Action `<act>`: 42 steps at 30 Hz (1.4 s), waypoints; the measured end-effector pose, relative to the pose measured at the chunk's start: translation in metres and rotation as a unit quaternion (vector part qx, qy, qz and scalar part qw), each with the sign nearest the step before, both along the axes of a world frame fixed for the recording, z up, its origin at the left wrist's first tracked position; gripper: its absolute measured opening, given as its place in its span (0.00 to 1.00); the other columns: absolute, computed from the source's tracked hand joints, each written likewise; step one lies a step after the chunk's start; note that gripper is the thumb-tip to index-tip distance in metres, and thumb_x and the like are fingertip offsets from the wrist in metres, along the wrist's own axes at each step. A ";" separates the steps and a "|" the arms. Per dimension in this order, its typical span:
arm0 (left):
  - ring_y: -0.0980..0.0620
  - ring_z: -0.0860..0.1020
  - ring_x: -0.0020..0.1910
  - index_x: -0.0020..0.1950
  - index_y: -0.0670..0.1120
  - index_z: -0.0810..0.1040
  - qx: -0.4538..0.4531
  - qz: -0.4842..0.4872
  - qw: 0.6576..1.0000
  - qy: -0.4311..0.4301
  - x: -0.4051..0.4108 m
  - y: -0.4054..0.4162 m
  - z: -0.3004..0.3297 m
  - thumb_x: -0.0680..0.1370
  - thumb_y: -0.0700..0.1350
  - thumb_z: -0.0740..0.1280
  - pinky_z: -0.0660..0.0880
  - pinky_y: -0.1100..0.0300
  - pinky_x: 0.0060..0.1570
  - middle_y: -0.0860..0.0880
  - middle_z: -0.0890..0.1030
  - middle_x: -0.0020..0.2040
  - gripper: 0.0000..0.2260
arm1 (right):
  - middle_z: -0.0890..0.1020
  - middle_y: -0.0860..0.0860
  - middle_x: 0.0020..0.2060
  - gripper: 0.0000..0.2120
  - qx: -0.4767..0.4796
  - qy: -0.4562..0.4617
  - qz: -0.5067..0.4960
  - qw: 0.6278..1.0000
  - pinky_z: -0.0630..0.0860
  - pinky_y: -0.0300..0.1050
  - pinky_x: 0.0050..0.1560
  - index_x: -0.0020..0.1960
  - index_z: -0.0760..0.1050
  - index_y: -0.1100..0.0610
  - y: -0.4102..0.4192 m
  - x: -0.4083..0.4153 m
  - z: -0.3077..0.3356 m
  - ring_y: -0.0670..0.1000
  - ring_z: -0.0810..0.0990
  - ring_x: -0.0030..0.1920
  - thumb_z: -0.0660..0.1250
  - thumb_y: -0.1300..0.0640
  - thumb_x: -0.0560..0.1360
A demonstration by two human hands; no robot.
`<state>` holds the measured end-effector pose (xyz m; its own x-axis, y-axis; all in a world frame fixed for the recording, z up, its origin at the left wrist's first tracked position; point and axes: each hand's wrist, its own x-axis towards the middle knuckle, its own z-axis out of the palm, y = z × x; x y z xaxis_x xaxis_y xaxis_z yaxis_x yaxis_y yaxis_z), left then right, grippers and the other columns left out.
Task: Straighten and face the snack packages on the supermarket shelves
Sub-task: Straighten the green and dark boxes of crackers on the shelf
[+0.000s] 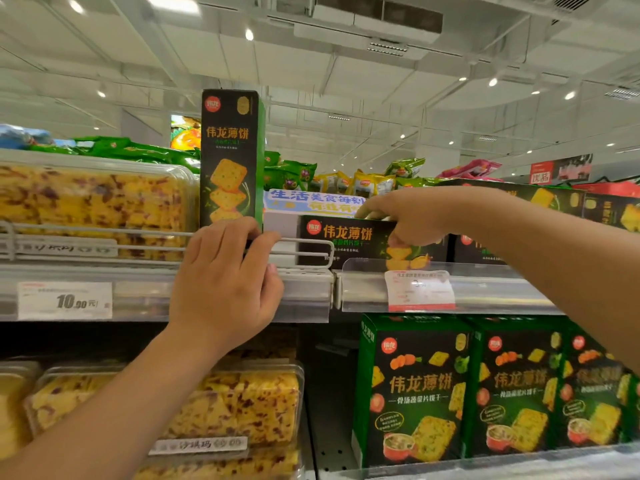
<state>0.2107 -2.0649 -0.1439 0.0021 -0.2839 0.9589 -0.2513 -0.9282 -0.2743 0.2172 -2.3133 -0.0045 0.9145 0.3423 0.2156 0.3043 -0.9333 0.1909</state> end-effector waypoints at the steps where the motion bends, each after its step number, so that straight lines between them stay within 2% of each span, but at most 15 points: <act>1: 0.36 0.74 0.51 0.57 0.39 0.79 -0.001 0.001 1.000 0.001 0.000 0.000 0.000 0.75 0.44 0.62 0.70 0.44 0.52 0.39 0.76 0.51 0.14 | 0.75 0.49 0.65 0.30 0.002 0.003 0.000 1.000 0.76 0.44 0.44 0.72 0.63 0.45 0.000 0.000 0.001 0.51 0.76 0.55 0.65 0.64 0.75; 5: 0.37 0.73 0.51 0.57 0.39 0.79 -0.003 0.002 1.000 0.002 0.000 0.000 0.000 0.75 0.44 0.62 0.71 0.45 0.52 0.39 0.76 0.51 0.14 | 0.74 0.49 0.67 0.30 0.008 0.015 -0.002 1.000 0.77 0.46 0.48 0.72 0.63 0.44 0.000 0.000 0.001 0.52 0.74 0.58 0.66 0.64 0.75; 10: 0.38 0.74 0.52 0.57 0.39 0.79 -0.008 0.004 1.000 0.012 -0.002 0.000 0.001 0.75 0.45 0.62 0.70 0.46 0.52 0.40 0.76 0.51 0.14 | 0.68 0.49 0.72 0.35 0.018 0.040 -0.021 0.999 0.70 0.53 0.62 0.74 0.59 0.44 0.004 -0.004 0.011 0.54 0.69 0.67 0.70 0.60 0.73; 11: 0.38 0.74 0.52 0.57 0.40 0.79 -0.010 0.004 1.000 0.017 -0.003 -0.001 0.001 0.75 0.45 0.62 0.70 0.47 0.52 0.40 0.76 0.52 0.14 | 0.68 0.49 0.72 0.36 0.058 0.035 -0.008 0.998 0.70 0.51 0.60 0.74 0.59 0.45 0.009 -0.004 0.015 0.54 0.68 0.67 0.71 0.60 0.72; 13: 0.39 0.74 0.52 0.57 0.40 0.79 -0.010 0.002 1.000 0.027 -0.004 -0.001 0.001 0.75 0.45 0.63 0.71 0.47 0.52 0.40 0.77 0.52 0.14 | 0.71 0.50 0.69 0.35 0.217 0.030 0.062 0.974 0.70 0.45 0.55 0.73 0.63 0.47 0.026 -0.003 0.022 0.53 0.71 0.64 0.72 0.60 0.71; 16: 0.39 0.75 0.53 0.56 0.41 0.80 -0.009 -0.004 0.999 0.038 -0.005 -0.001 0.001 0.75 0.45 0.64 0.73 0.47 0.54 0.41 0.77 0.53 0.14 | 0.79 0.47 0.56 0.24 0.374 0.022 0.155 0.914 0.75 0.40 0.50 0.64 0.72 0.47 0.067 0.004 0.024 0.46 0.79 0.54 0.74 0.51 0.71; 18: 0.39 0.75 0.54 0.57 0.41 0.80 -0.009 -0.008 0.999 0.043 -0.005 0.000 0.000 0.76 0.46 0.63 0.72 0.46 0.55 0.41 0.77 0.53 0.14 | 0.78 0.41 0.43 0.16 0.403 0.019 0.169 0.899 0.77 0.37 0.43 0.51 0.73 0.45 0.097 0.009 0.019 0.41 0.80 0.43 0.75 0.43 0.68; 21: 0.39 0.74 0.54 0.59 0.41 0.79 -0.006 -0.013 0.999 0.046 -0.004 0.000 0.000 0.77 0.46 0.61 0.71 0.46 0.55 0.40 0.77 0.54 0.15 | 0.79 0.42 0.39 0.15 0.410 0.028 0.168 0.896 0.79 0.44 0.46 0.44 0.72 0.42 0.126 0.017 0.010 0.45 0.78 0.44 0.75 0.39 0.66; 22: 0.39 0.74 0.54 0.59 0.41 0.79 -0.005 -0.014 0.999 0.047 -0.004 0.000 0.000 0.78 0.47 0.60 0.71 0.46 0.56 0.40 0.77 0.54 0.15 | 0.80 0.42 0.40 0.15 0.410 0.030 0.170 0.896 0.80 0.46 0.46 0.46 0.72 0.40 0.132 0.018 0.007 0.46 0.78 0.44 0.75 0.39 0.66; 23: 0.39 0.74 0.54 0.59 0.41 0.78 -0.004 -0.016 0.999 0.046 -0.004 -0.001 0.000 0.78 0.47 0.59 0.71 0.46 0.56 0.40 0.76 0.54 0.16 | 0.80 0.43 0.44 0.20 0.414 0.039 0.166 0.894 0.81 0.47 0.47 0.52 0.71 0.41 0.136 0.019 0.005 0.48 0.78 0.46 0.75 0.39 0.65; 24: 0.39 0.74 0.54 0.59 0.41 0.79 -0.004 -0.019 0.999 0.043 -0.004 -0.001 0.000 0.78 0.47 0.58 0.70 0.46 0.56 0.40 0.77 0.54 0.16 | 0.79 0.46 0.48 0.28 0.420 0.045 0.159 0.892 0.81 0.49 0.48 0.58 0.68 0.47 0.138 0.019 0.004 0.49 0.79 0.48 0.76 0.39 0.64; 26: 0.39 0.74 0.54 0.59 0.41 0.79 -0.004 -0.027 0.999 0.036 -0.002 -0.001 0.000 0.79 0.47 0.56 0.70 0.46 0.57 0.40 0.77 0.54 0.17 | 0.80 0.49 0.50 0.34 0.428 0.049 0.149 0.890 0.82 0.50 0.47 0.61 0.65 0.53 0.142 0.021 0.002 0.50 0.81 0.49 0.77 0.40 0.64; 30: 0.40 0.73 0.55 0.60 0.42 0.78 0.003 -0.026 0.999 0.043 -0.001 -0.001 0.000 0.79 0.48 0.55 0.69 0.47 0.57 0.41 0.76 0.55 0.17 | 0.80 0.53 0.51 0.34 0.451 0.049 0.144 0.879 0.82 0.54 0.49 0.61 0.63 0.56 0.142 0.023 0.000 0.53 0.82 0.49 0.79 0.47 0.65; 35: 0.40 0.73 0.54 0.59 0.41 0.78 0.001 -0.024 0.998 0.054 -0.005 -0.001 0.002 0.78 0.47 0.58 0.70 0.46 0.55 0.41 0.75 0.54 0.16 | 0.80 0.52 0.53 0.38 0.495 0.024 0.175 0.851 0.79 0.50 0.53 0.66 0.63 0.56 0.136 0.015 -0.001 0.52 0.79 0.52 0.80 0.49 0.64; 42: 0.39 0.74 0.55 0.61 0.41 0.78 0.068 0.012 0.994 0.082 -0.009 -0.002 0.010 0.77 0.48 0.58 0.70 0.44 0.54 0.40 0.77 0.58 0.18 | 0.83 0.54 0.50 0.27 0.575 -0.018 0.221 0.788 0.80 0.55 0.54 0.59 0.69 0.53 0.100 -0.008 0.032 0.54 0.83 0.50 0.79 0.57 0.66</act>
